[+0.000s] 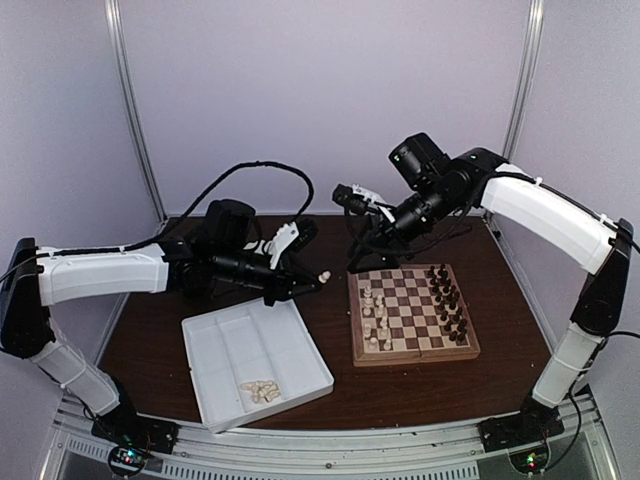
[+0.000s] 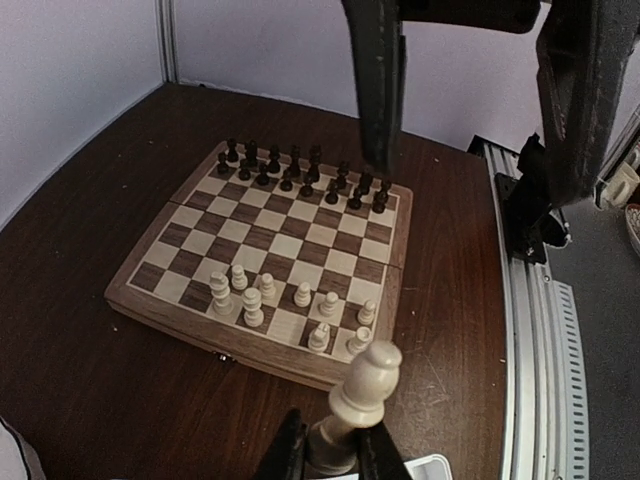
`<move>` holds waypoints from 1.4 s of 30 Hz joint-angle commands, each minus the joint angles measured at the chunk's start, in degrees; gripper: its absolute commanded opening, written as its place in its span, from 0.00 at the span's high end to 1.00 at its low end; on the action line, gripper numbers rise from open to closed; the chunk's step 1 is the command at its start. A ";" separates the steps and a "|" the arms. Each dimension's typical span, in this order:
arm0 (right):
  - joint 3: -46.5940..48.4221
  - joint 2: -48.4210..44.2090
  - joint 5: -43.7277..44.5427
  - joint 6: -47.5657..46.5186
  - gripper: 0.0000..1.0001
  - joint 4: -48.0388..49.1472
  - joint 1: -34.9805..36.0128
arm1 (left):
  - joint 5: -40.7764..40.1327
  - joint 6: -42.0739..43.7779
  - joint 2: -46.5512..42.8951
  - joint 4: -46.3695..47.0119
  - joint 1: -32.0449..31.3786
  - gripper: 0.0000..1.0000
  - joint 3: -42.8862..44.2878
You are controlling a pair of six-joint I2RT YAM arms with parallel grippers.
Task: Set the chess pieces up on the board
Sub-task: Pass from the left arm to the right
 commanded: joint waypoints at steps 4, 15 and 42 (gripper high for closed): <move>5.20 3.86 0.09 -0.25 0.50 -2.40 3.42 | 4.59 -3.48 -3.84 8.24 0.44 0.86 -1.96; 8.26 6.63 3.72 2.69 0.58 -0.57 5.65 | 7.13 -5.07 -3.73 8.94 0.44 0.85 -1.77; 7.44 6.63 3.30 5.39 0.74 1.70 5.98 | 8.37 -5.99 -1.37 5.99 0.51 0.83 0.31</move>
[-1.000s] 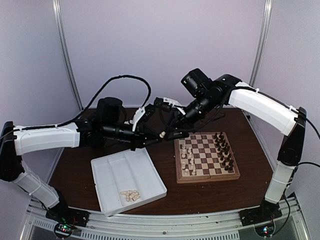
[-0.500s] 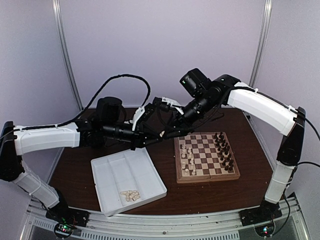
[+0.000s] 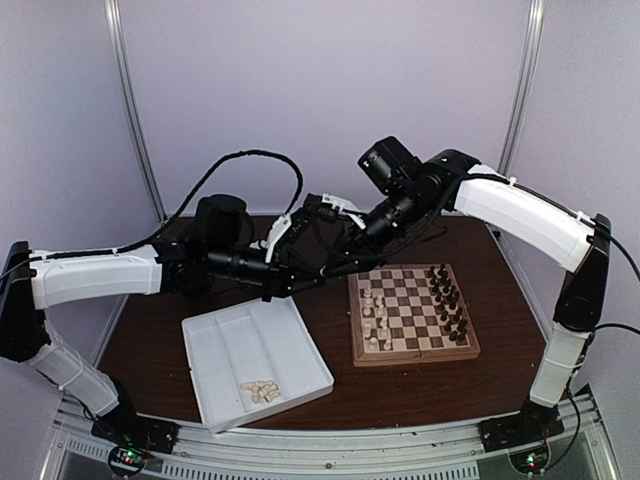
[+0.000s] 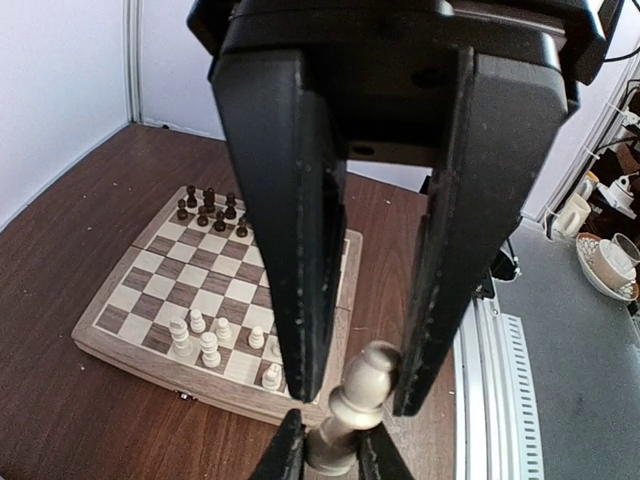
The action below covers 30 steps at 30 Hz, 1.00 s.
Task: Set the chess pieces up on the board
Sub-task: Pass from the left arm to the right
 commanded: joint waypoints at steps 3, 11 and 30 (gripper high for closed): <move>1.24 0.17 -0.72 1.10 0.75 1.76 0.33 | 1.49 -0.37 0.85 0.35 0.00 0.83 1.93; 0.92 0.54 -0.60 1.15 0.84 1.70 0.35 | 0.52 -0.20 -0.01 0.44 0.14 0.81 1.58; -10.40 -6.60 11.84 -5.36 0.87 1.44 -7.98 | -28.04 4.01 -11.46 1.30 0.66 0.02 -5.25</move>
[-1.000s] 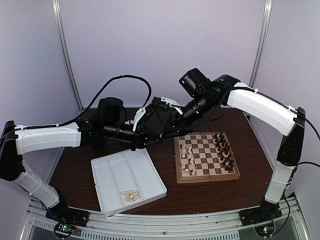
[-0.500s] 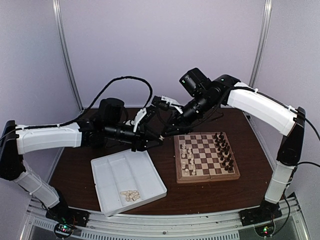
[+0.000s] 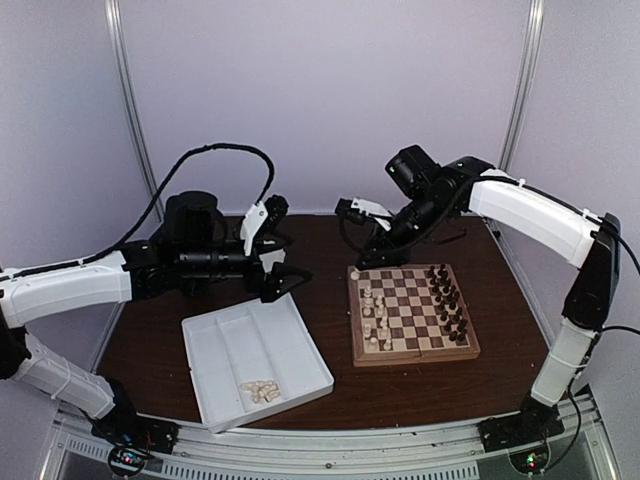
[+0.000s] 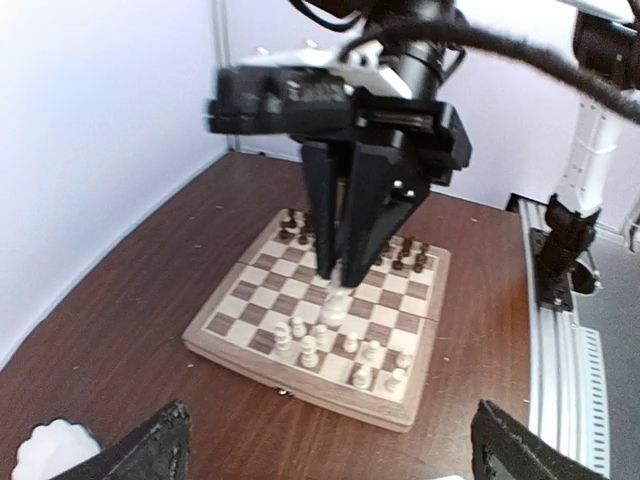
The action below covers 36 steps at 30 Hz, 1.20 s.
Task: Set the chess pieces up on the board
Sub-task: Pass from the left arm to the right, then place the bishop on f1.
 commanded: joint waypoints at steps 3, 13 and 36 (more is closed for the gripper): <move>-5.07 -5.04 6.06 -4.19 0.87 -0.03 -1.79 | -25.47 -4.95 -3.90 1.81 1.61 0.02 -2.74; -13.51 -5.71 9.95 -6.29 0.86 2.76 -1.98 | -34.01 -4.05 -5.53 -0.83 3.89 0.03 -2.92; -12.59 6.21 12.73 -7.85 0.86 5.03 0.92 | -32.19 -3.84 -6.15 -0.95 3.96 0.04 -3.12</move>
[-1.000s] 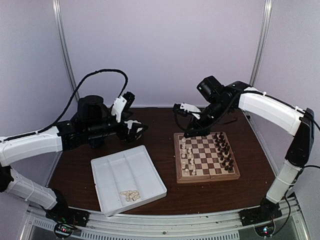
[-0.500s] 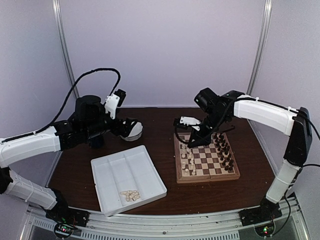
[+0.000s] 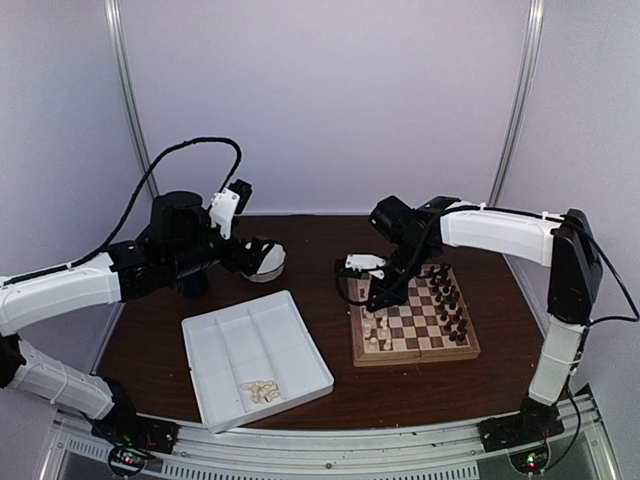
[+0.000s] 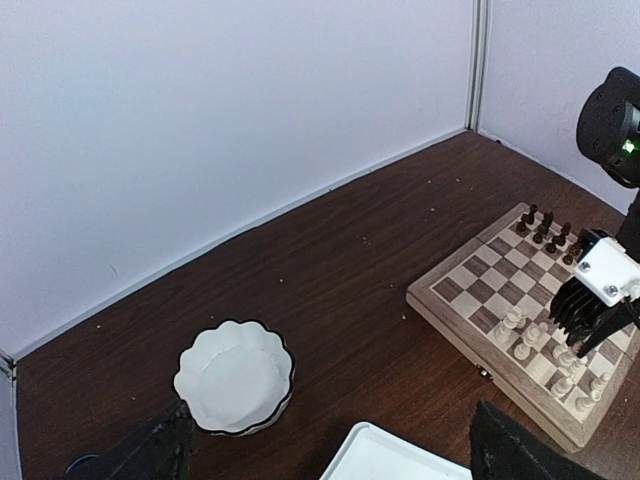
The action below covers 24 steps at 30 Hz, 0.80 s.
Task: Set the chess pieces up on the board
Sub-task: Place the bishop on f1.
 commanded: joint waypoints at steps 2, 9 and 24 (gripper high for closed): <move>0.28 1.47 0.93 -0.75 0.86 1.51 0.66 | 0.50 0.50 -1.49 1.72 0.18 0.04 -0.54; -0.85 2.08 1.10 -0.62 0.86 2.75 0.95 | 1.47 0.72 -2.40 2.62 0.21 0.04 -1.22; -2.60 4.19 2.87 -0.48 0.86 4.06 0.95 | 1.58 0.86 -2.31 2.51 0.18 0.04 -1.17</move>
